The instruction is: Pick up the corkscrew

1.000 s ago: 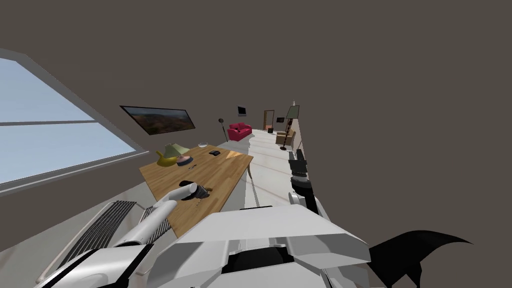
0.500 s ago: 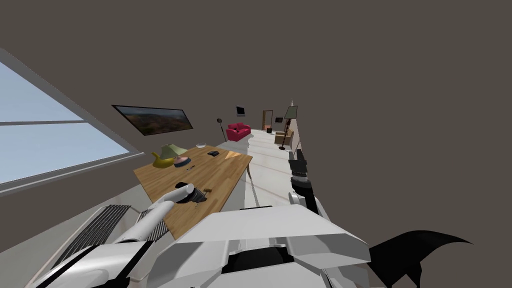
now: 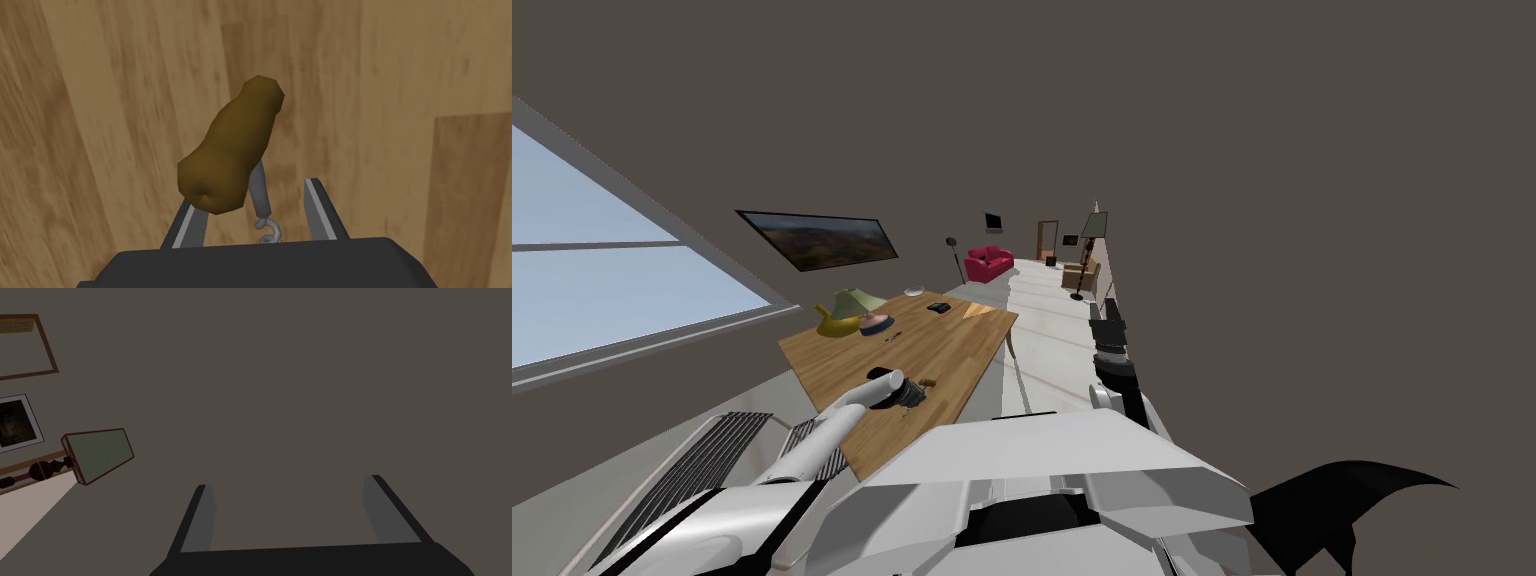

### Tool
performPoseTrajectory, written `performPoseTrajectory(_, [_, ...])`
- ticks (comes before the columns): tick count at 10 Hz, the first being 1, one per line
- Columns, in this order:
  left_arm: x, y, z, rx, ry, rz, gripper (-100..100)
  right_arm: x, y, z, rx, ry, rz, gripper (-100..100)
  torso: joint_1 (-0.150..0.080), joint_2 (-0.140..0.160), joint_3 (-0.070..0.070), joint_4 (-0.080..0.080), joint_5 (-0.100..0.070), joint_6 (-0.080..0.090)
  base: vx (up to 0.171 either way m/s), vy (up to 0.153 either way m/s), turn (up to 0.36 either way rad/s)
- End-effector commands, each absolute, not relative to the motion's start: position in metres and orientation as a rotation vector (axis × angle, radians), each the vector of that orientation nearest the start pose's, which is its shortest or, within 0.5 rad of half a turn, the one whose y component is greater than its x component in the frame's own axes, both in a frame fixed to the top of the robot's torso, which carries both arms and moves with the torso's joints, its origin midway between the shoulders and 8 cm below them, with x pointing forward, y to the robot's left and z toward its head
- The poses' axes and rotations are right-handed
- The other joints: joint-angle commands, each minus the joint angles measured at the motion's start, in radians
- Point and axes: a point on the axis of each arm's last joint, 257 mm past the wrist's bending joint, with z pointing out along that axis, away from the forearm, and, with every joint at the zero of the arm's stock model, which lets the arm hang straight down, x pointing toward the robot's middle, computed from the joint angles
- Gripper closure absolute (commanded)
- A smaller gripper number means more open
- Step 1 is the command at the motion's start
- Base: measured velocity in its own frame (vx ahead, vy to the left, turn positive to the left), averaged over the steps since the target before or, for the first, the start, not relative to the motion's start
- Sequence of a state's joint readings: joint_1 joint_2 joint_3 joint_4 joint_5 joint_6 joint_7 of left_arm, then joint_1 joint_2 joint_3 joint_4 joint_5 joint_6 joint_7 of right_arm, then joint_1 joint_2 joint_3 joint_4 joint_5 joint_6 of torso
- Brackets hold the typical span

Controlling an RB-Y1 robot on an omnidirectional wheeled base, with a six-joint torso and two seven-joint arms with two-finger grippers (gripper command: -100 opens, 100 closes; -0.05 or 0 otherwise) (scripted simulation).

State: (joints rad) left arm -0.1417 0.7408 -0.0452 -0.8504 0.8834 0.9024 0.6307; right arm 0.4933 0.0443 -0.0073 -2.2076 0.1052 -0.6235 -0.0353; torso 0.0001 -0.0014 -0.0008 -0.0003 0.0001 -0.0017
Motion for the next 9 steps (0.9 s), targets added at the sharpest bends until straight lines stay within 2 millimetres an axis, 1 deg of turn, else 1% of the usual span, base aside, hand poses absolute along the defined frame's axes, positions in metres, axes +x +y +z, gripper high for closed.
performPoseTrajectory(1, [0.325, 0.535, -0.489, -2.91, 0.717, -0.336, 100, 0.339, -0.269, 0.017, 0.587, 0.596, 1.283, 0, 0.0, 0.0, 0.0, 0.0, 0.0, 0.0, 0.0, 0.0, 0.0])
performPoseTrajectory(4, [0.325, 0.535, -0.49, -2.912, 0.714, -0.336, 100, 0.339, -0.269, 0.017, 0.587, 0.596, 1.283, 0, 0.001, 0.0, 0.0, 0.0, 0.0, 0.001, 0.0, 0.0, 0.0])
performPoseTrajectory(5, [0.325, 0.535, -0.49, -2.913, 0.714, -0.336, 0, 0.339, -0.269, 0.017, 0.587, 0.596, 1.283, 0, 0.0, 0.0, 0.0, 0.0, 0.0, 0.001, 0.0, 0.0, 0.0])
performPoseTrajectory(6, [0.327, 0.543, -0.477, -2.91, 0.716, -0.335, 100, 0.339, -0.269, 0.017, 0.587, 0.596, 1.283, 0, 0.0, 0.0, 0.0, 0.0, 0.0, 0.001, -0.028, -0.035, -0.009])
performPoseTrajectory(8, [0.328, 0.543, -0.479, -2.908, 0.715, -0.338, 100, 0.339, -0.269, 0.017, 0.587, 0.596, 1.283, 0, -0.002, 0.003, 0.002, 0.001, -0.001, 0.001, -0.028, -0.021, 0.001])
performPoseTrajectory(9, [0.328, 0.543, -0.478, -2.909, 0.715, -0.336, 0, 0.339, -0.269, 0.017, 0.587, 0.596, 1.283, 0, -0.001, 0.002, 0.001, 0.0, 0.0, 0.001, 0.0, 0.0, 0.0])
